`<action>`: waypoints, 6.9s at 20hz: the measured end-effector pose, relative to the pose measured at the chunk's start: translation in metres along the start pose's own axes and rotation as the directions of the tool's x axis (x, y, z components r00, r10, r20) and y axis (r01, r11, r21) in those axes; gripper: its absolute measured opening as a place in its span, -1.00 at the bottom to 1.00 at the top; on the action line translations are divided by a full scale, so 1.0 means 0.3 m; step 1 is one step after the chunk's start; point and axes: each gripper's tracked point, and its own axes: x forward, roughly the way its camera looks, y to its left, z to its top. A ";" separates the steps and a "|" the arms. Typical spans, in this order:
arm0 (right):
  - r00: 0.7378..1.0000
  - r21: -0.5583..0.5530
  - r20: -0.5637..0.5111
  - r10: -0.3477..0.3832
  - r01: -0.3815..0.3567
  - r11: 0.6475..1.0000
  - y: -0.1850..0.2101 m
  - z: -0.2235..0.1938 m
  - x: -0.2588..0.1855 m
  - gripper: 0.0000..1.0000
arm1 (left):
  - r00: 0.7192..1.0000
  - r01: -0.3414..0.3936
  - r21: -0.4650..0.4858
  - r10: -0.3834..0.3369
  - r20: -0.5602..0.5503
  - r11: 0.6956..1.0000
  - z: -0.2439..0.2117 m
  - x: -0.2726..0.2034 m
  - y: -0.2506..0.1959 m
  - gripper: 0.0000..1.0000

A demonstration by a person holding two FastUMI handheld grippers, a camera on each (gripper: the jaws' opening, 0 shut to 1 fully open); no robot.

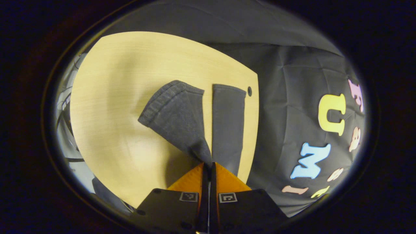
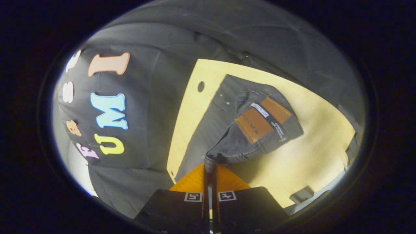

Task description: Grasp the waist and the cuffs of the jeans and fold them to make the two legs overlap; first hold the waist and fold one-third of the jeans toward the cuffs, then hold the cuffs and fold the remaining one-third in the same direction to finish folding.

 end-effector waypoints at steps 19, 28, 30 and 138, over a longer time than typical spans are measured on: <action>0.993 0.035 0.042 -0.111 0.109 0.993 0.061 0.406 0.569 -0.82 | 0.994 -0.105 0.270 0.111 -0.009 0.957 0.176 0.769 -0.435 -0.82; 0.986 -0.120 0.140 -0.095 0.112 0.987 0.035 0.401 0.565 0.10 | 0.988 -0.157 0.468 0.140 0.070 0.869 0.107 0.793 -0.466 -0.36; 0.976 -0.161 0.197 -0.090 0.123 0.979 0.040 0.402 0.503 0.32 | 0.985 -0.169 0.545 0.127 0.114 0.821 0.094 0.748 -0.488 0.01; 0.679 -0.702 0.705 0.205 0.626 0.340 0.346 -0.453 0.229 0.68 | 0.997 0.032 0.385 -0.057 0.053 0.922 0.158 0.705 -0.122 0.77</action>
